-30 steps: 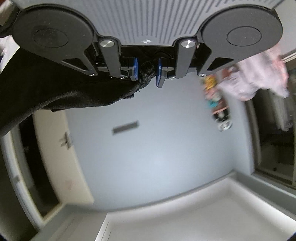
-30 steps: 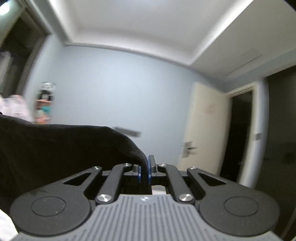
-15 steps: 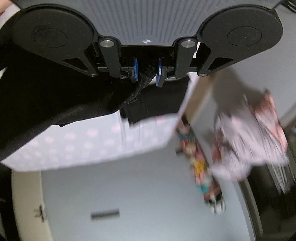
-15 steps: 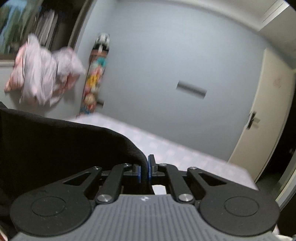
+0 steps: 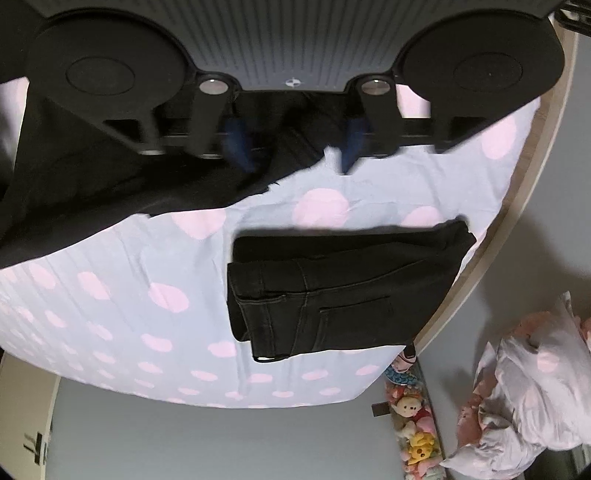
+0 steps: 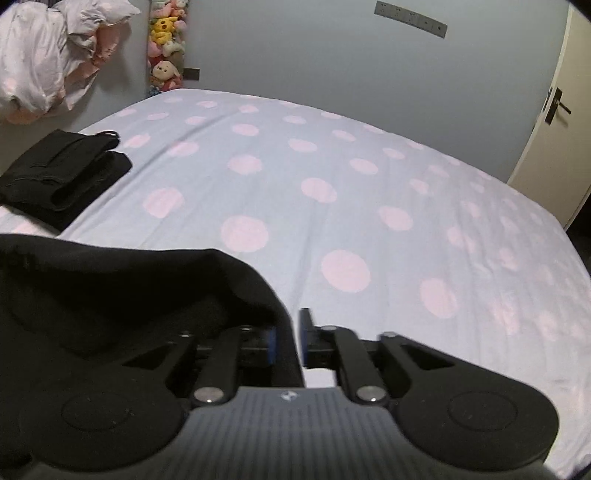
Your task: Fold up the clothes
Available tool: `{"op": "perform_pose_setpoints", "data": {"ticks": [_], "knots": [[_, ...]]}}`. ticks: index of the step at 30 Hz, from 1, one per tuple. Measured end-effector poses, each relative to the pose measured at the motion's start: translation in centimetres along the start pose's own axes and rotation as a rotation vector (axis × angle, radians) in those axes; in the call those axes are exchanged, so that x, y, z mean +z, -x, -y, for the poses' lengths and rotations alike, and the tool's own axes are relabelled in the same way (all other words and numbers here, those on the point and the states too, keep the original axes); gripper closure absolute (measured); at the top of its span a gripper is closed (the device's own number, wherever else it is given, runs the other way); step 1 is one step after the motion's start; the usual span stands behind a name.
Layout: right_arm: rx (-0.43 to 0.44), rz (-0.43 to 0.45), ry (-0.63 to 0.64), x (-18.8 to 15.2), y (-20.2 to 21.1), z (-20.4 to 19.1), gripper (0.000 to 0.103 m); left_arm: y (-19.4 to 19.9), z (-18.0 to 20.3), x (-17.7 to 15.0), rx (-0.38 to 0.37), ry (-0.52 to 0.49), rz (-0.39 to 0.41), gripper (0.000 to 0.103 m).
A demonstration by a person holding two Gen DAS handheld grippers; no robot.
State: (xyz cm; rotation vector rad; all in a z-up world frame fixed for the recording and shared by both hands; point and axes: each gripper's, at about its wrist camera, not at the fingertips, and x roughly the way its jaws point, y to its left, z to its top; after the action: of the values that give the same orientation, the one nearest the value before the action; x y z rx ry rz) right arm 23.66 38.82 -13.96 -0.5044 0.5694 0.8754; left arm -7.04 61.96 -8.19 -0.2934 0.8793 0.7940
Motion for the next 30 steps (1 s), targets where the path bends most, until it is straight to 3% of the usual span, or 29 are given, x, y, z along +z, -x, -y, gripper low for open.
{"op": "perform_pose_setpoints", "data": {"ticks": [1, 3, 6, 8, 10, 16, 20, 25, 27, 30], "knots": [[-0.003, -0.011, -0.004, -0.2, -1.3, 0.0, 0.046, -0.3, -1.0, -0.5, -0.012, 0.019, -0.003, 0.025], [0.001, -0.027, -0.009, -0.3, -3.2, -0.1, 0.040, -0.6, -2.7, -1.7, -0.040, 0.059, -0.014, 0.024], [0.025, -0.020, -0.008, -0.2, -2.5, -0.1, 0.036, -0.5, -5.0, -3.8, -0.087, 0.125, -0.034, 0.015], [0.043, -0.010, -0.027, -0.6, -0.8, 0.3, 0.033, -0.8, -5.7, -6.0, -0.097, 0.139, -0.068, 0.015], [0.063, 0.001, -0.048, -1.1, 1.4, 0.8, 0.023, -1.2, -6.2, -8.0, -0.104, 0.145, -0.103, 0.015], [0.080, -0.075, -0.054, -4.7, 7.3, 2.4, 0.023, -4.6, -6.7, -11.6, -0.116, 0.215, -0.141, 0.018], [0.106, -0.184, -0.078, -8.5, 10.6, 3.2, 0.022, -5.7, -6.9, -11.2, -0.133, 0.302, -0.095, 0.044], [0.188, -0.326, -0.185, -13.2, 13.6, 3.8, 0.022, -6.5, -6.8, -9.7, -0.086, 0.344, -0.085, 0.062], [0.219, -0.382, -0.239, -14.9, 14.1, 3.5, 0.022, -6.6, -6.7, -9.7, -0.082, 0.367, -0.085, 0.075], [0.260, -0.447, -0.280, -16.6, 14.0, 2.3, 0.023, -6.2, -5.9, -9.6, -0.059, 0.368, -0.070, 0.082]]}}
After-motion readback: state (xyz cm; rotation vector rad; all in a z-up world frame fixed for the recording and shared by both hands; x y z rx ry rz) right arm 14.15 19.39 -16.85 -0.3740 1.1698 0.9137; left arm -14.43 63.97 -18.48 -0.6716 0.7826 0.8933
